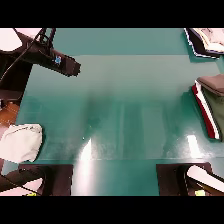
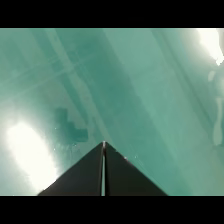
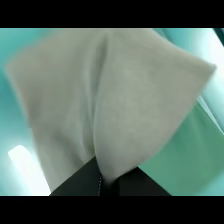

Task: Fold the shirts.

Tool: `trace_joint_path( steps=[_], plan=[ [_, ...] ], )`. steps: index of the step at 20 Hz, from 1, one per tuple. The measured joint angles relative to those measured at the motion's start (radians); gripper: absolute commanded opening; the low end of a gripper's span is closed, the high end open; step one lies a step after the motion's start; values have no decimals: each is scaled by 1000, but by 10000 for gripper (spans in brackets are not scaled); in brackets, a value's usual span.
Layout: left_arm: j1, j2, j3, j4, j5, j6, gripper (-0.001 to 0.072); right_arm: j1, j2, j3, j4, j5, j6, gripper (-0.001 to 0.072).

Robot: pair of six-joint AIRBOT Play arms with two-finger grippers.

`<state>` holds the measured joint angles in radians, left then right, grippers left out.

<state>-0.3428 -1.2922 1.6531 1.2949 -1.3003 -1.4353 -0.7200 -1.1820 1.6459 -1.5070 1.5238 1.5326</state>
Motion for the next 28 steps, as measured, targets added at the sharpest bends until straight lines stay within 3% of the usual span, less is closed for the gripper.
trace_joint_path(
  steps=[1,3,4,5,10,15,16,19,23,28],
  plan=[
    [0,0,0,0,-1,1,31,0,0,0,-37,24,3,56],
    [0,0,0,0,-1,5,31,0,0,0,-104,69,10,419],
    [0,0,0,0,-1,10,31,0,0,0,-134,86,12,517],
    [0,0,0,0,-1,14,31,0,0,0,-159,101,14,520],
    [0,0,0,0,-1,25,31,2,0,0,-211,164,25,503],
    [0,0,0,-1,-13,27,32,104,0,0,36,206,48,498],
    [0,0,0,-1,-13,27,31,145,0,0,103,210,50,464],
    [0,0,0,-1,-15,28,31,314,0,0,256,210,54,27],
    [0,0,0,-1,-16,29,31,566,0,0,328,198,54,21],
    [0,0,0,-1,-16,29,31,798,0,0,291,161,47,21]
  ],
)
